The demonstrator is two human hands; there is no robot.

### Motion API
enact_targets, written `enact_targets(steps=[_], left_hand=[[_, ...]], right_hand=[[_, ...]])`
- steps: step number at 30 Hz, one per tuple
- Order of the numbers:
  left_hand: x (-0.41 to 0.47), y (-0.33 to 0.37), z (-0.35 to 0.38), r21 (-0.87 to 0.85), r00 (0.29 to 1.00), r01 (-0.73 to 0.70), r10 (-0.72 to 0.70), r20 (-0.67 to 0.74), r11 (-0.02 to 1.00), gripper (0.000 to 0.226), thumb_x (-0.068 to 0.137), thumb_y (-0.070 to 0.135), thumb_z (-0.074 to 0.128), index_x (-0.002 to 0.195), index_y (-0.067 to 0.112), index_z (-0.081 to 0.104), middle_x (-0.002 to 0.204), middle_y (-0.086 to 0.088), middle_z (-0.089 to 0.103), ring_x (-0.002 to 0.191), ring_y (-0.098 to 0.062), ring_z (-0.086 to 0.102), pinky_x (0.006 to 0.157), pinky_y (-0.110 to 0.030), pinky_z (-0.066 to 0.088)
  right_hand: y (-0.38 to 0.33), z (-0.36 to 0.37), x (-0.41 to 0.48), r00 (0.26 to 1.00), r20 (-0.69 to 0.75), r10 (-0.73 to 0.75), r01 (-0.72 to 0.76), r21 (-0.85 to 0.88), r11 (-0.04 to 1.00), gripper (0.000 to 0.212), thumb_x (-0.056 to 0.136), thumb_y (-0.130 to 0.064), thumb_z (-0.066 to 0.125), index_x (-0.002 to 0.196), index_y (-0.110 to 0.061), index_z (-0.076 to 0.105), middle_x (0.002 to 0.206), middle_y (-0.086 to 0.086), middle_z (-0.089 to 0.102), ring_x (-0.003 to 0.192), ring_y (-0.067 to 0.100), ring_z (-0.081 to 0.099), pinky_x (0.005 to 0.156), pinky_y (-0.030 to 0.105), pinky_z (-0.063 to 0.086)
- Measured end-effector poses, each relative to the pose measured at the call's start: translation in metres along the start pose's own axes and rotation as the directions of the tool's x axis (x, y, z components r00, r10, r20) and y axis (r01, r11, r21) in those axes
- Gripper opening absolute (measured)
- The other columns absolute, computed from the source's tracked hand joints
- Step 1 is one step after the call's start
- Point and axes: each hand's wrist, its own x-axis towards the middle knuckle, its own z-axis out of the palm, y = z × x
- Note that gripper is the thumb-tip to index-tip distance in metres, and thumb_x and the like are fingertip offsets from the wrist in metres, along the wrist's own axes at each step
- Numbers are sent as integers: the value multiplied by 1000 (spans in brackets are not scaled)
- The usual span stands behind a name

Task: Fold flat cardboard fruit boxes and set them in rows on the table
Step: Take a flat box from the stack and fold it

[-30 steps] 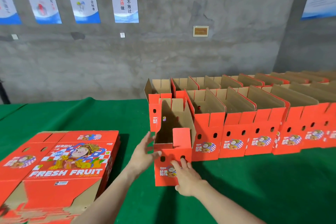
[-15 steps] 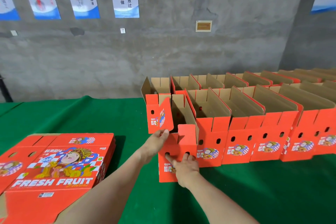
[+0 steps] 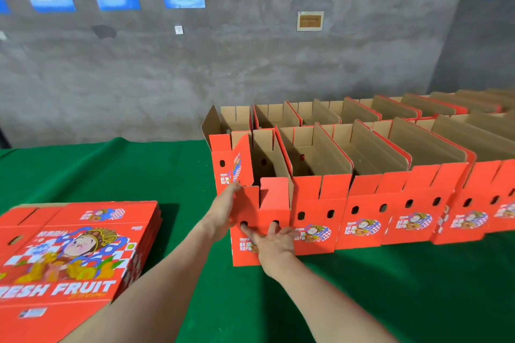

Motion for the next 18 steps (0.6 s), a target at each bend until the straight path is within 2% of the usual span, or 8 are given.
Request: enact_targets(steps=[3,5,9,12,15,18], left_hand=[[10,-2,1,-18,998,-59,58,-6,998,34,92,39,47,121,25,56,127,-4,53,116,-23,48,105,-42,32],[15,-4,1,-16,997,-74,74,-6,997,40,92,38,46,129,24,53,133,-6,51,121,-25,46,108,-44,31],[19,-2,-3,28,999,-35,35,9,999,35,90,43,49,116,21,56,124,-5,54,117,-24,48,106,-43,33],[20,-1,-3,75,999,-27,25,26,997,41,91,45,46,121,19,55,119,-5,55,115,-27,50,102,-42,34],[20,0,-1,95,999,-46,47,-10,994,41,93,44,43,118,16,57,116,-6,58,104,-23,52,91,-36,39],[23,-1,1,87,998,-65,66,-7,994,42,94,43,42,118,14,58,116,-7,60,103,-22,53,97,-35,38]], right_hand=[[4,-8,9,999,17,-30,31,-24,999,116,83,-23,69,137,-51,-29,152,33,4,130,58,27,104,65,25],[6,-12,14,999,23,-45,45,-20,999,115,83,-21,68,137,-51,-29,153,33,3,131,57,26,105,65,22],[13,-7,14,995,9,-103,103,3,995,114,84,-16,66,138,-51,-28,151,37,4,129,53,32,103,58,30],[18,2,9,989,-47,-138,138,-21,990,113,84,-15,66,140,-49,-26,150,37,7,124,49,39,97,51,38],[18,2,13,985,-82,-149,143,-68,987,113,84,-20,68,141,-48,-26,140,34,25,117,41,41,86,45,42],[20,-1,20,983,-86,-159,150,-99,984,111,85,-23,67,140,-49,-26,129,29,36,113,38,41,86,47,41]])
